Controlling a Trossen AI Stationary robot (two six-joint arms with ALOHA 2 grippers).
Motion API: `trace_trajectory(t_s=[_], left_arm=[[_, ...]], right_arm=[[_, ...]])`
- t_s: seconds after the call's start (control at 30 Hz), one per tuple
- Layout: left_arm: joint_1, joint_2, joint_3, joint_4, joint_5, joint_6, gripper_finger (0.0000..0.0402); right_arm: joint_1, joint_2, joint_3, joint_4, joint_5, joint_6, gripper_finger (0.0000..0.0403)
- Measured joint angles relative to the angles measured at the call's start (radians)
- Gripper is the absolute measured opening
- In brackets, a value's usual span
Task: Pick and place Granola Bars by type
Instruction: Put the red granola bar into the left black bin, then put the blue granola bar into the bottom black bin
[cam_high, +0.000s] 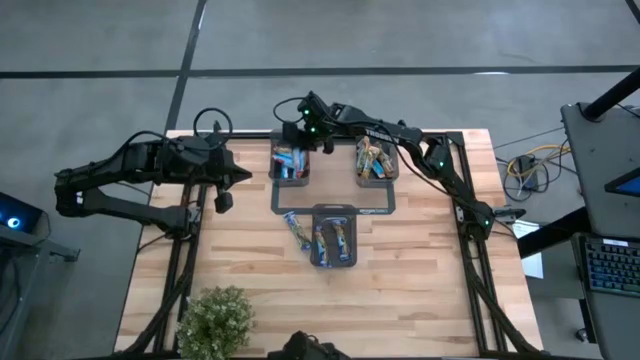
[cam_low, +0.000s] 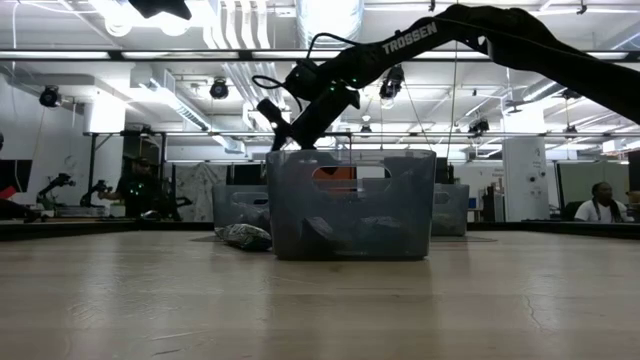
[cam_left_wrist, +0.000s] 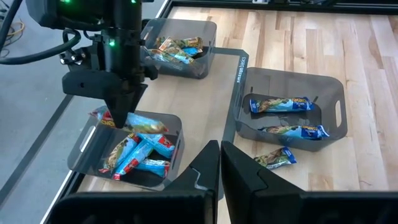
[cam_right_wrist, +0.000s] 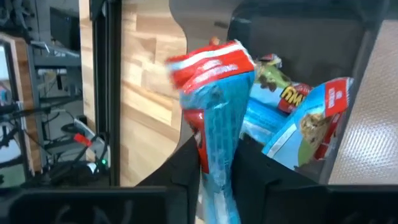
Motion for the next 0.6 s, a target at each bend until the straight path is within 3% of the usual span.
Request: trace_trajectory(t_s=[0.37, 0.6], left_arm=[[0.000, -0.002, 0.000, 0.000, 0.000, -0.007, 0.0000], [0.000, -0.003, 0.000, 0.000, 0.000, -0.008, 0.0000]], right_arm=[[0.000, 0.000, -0.002, 0.003, -0.009, 0.023, 0.0205], [0.000, 0.000, -0.002, 0.002, -0.009, 0.012, 0.0257]])
